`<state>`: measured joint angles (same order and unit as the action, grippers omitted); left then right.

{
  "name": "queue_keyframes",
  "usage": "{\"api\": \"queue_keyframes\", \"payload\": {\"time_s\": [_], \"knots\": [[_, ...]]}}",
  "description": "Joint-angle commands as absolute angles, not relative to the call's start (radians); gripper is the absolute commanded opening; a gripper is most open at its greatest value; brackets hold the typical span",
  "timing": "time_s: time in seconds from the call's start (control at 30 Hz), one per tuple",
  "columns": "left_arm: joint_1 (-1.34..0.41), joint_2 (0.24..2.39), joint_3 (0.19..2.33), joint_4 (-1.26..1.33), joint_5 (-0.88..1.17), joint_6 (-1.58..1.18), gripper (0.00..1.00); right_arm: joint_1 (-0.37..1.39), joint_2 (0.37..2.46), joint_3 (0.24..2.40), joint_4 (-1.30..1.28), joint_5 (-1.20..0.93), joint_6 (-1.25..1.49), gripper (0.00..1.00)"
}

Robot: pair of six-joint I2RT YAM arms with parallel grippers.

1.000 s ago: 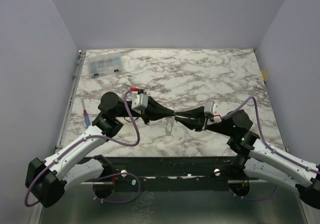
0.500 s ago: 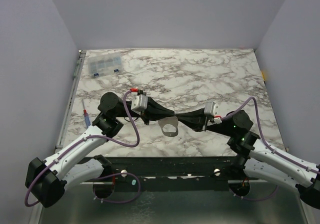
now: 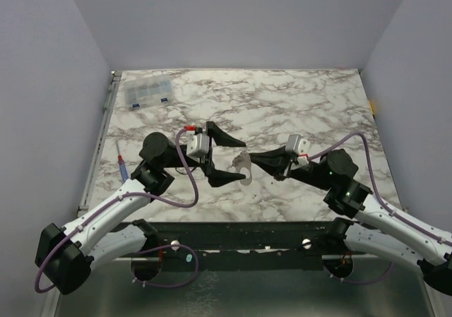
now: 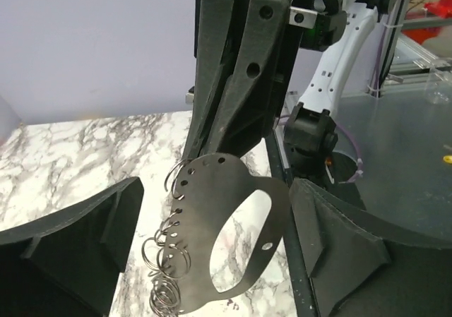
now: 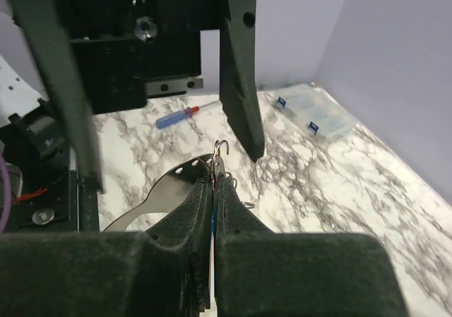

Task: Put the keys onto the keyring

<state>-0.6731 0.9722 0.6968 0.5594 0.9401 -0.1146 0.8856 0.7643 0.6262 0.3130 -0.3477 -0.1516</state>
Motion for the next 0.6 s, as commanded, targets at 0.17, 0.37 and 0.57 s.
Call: {"api": "queue_keyframes", "payload": {"time_s": [0.17, 0.37, 0.57], "knots": [[-0.666, 0.895, 0.717, 0.451, 0.631, -0.049, 0.99, 0.89, 0.854, 0.749, 0.034, -0.131, -0.147, 0.01], [-0.668, 0.869, 0.726, 0.335, 0.405, -0.092, 0.91, 0.89, 0.938, 0.817, -0.087, -0.01, -0.124, 0.01], [-0.685, 0.891, 0.704, 0.277, 0.336, -0.13, 0.79, 0.89, 1.021, 0.889, -0.166, 0.081, -0.086, 0.01]]}}
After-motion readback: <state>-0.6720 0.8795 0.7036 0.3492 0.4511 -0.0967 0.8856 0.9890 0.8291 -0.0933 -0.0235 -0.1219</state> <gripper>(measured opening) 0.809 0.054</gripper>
